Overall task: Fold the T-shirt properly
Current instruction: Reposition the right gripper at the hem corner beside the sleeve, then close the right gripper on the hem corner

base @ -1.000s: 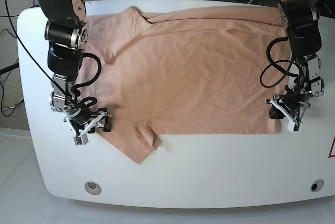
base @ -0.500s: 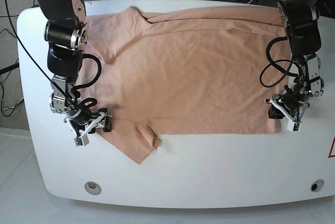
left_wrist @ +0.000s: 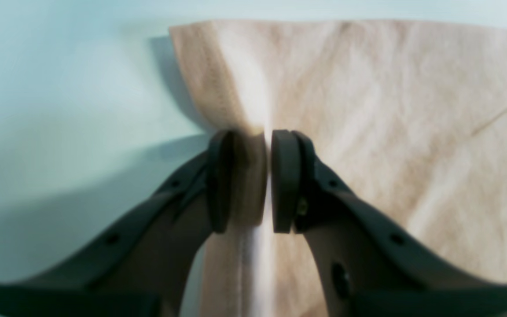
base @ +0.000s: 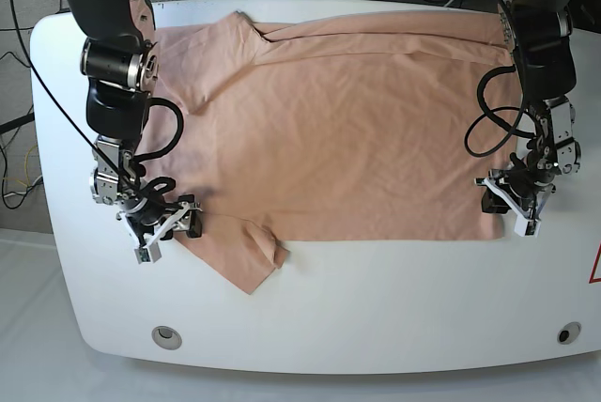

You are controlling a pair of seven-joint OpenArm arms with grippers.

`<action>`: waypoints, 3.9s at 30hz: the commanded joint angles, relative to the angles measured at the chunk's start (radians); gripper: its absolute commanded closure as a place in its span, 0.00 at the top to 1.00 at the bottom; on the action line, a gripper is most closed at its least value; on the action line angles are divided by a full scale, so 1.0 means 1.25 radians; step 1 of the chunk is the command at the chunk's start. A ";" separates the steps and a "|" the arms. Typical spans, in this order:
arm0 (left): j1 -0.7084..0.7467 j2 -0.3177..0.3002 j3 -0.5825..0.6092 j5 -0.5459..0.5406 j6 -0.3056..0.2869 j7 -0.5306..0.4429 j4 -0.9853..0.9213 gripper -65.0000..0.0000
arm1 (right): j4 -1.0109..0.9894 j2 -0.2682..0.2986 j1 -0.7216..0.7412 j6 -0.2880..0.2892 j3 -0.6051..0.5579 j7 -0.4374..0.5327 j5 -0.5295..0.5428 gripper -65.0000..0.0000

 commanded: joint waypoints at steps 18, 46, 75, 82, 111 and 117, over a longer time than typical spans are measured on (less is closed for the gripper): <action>-0.011 -0.010 0.001 0.000 0.000 0.015 0.011 0.07 | 0.017 -0.003 0.010 0.004 -0.003 -0.012 0.000 0.56; 0.099 0.010 0.004 0.002 0.003 0.013 0.237 0.11 | 0.240 -0.036 -0.137 0.000 0.037 -0.152 0.000 0.53; 0.099 0.027 -0.053 0.007 0.006 -0.059 0.212 0.81 | 0.241 -0.030 -0.114 0.000 0.034 -0.154 -0.005 0.81; 0.077 0.027 -0.051 0.007 0.007 -0.134 0.099 0.81 | 0.241 -0.030 -0.111 0.000 0.034 -0.154 -0.005 0.81; 0.036 0.027 0.065 0.003 0.064 -0.253 -0.049 0.00 | 0.246 -0.012 -0.090 0.000 0.036 -0.154 -0.006 0.81; 0.036 0.027 0.065 0.003 0.064 -0.253 -0.049 0.00 | 0.246 -0.012 -0.090 0.000 0.036 -0.154 -0.006 0.81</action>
